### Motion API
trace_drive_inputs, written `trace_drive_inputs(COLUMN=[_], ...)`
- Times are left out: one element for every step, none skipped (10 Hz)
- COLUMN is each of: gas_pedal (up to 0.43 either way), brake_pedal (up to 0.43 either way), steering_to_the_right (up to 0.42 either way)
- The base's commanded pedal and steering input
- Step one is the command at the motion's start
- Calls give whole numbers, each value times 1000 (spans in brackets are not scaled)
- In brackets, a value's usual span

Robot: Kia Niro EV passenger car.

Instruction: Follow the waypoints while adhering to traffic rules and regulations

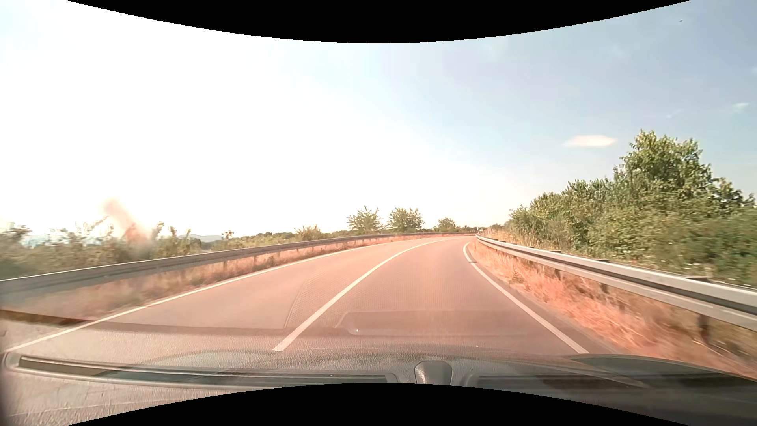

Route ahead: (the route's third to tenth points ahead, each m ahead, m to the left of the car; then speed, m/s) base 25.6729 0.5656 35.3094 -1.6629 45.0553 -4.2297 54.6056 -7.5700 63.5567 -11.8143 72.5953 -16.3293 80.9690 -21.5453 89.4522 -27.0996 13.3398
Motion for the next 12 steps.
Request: trace_drive_inputs(gas_pedal=[157,157,138,98,79,79,67,67,67,67,67,67], brake_pedal=[0,0,0,0,0,0,0,0,0,0,0,0], steering_to_the_right=[40,38,37,34,33,32,32,32,32,32,32,32])
